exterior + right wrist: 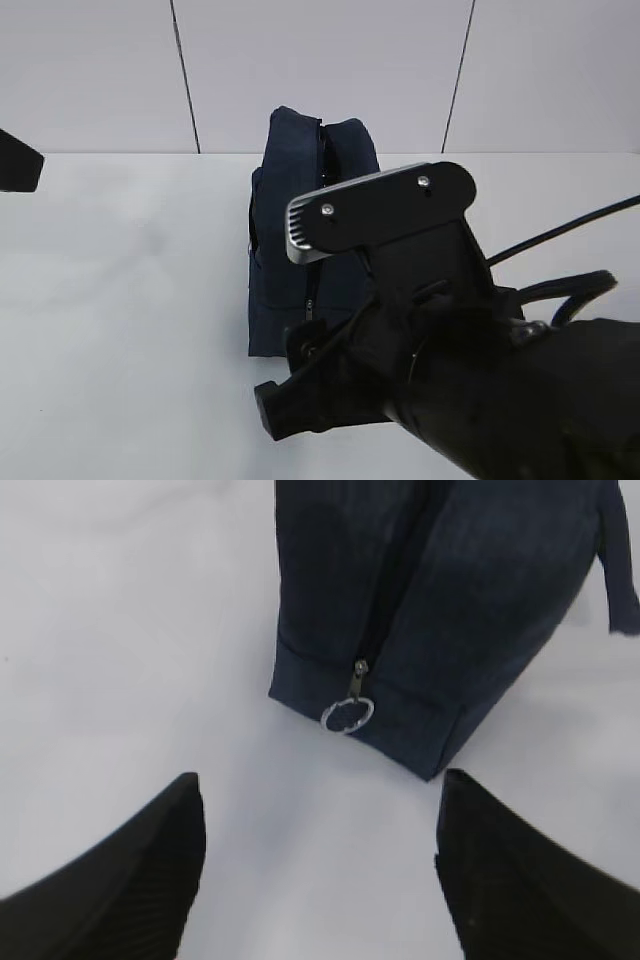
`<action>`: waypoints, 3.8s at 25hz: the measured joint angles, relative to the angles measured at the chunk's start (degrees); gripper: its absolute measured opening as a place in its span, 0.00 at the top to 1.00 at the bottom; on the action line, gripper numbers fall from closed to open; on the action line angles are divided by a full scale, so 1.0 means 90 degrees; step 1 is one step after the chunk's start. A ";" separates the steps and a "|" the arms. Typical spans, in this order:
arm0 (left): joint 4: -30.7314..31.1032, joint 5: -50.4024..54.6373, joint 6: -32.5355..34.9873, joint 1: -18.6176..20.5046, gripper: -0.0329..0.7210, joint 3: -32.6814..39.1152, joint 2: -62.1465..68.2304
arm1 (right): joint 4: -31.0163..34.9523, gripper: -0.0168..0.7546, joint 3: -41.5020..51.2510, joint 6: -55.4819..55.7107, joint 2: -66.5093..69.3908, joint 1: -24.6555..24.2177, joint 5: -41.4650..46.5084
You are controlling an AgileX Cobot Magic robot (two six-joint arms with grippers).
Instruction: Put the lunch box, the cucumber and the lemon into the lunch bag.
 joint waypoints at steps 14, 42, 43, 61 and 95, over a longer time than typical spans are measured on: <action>0.0000 -0.0275 0.0000 0.0000 0.36 0.0000 0.0000 | -0.0932 0.25 0.0000 0.2031 0.1075 0.0010 -0.0628; -0.0012 -0.0262 0.0000 0.0000 0.36 0.0000 0.0000 | -0.3138 0.25 0.0000 0.4377 0.1957 0.0010 -0.0220; -0.0012 -0.0252 0.0000 0.0000 0.36 0.0000 0.0000 | -0.3202 0.25 0.0000 0.4377 0.1957 0.0010 -0.0220; -0.0054 -0.0252 0.0000 0.0000 0.36 0.0000 0.0000 | -0.3339 0.25 0.0000 0.4352 0.2233 -0.0402 -0.0217; -0.0154 -0.0227 0.0000 -0.0099 0.36 0.0000 0.0000 | -0.3181 0.25 -0.0380 0.4244 0.2533 -0.1169 -0.1120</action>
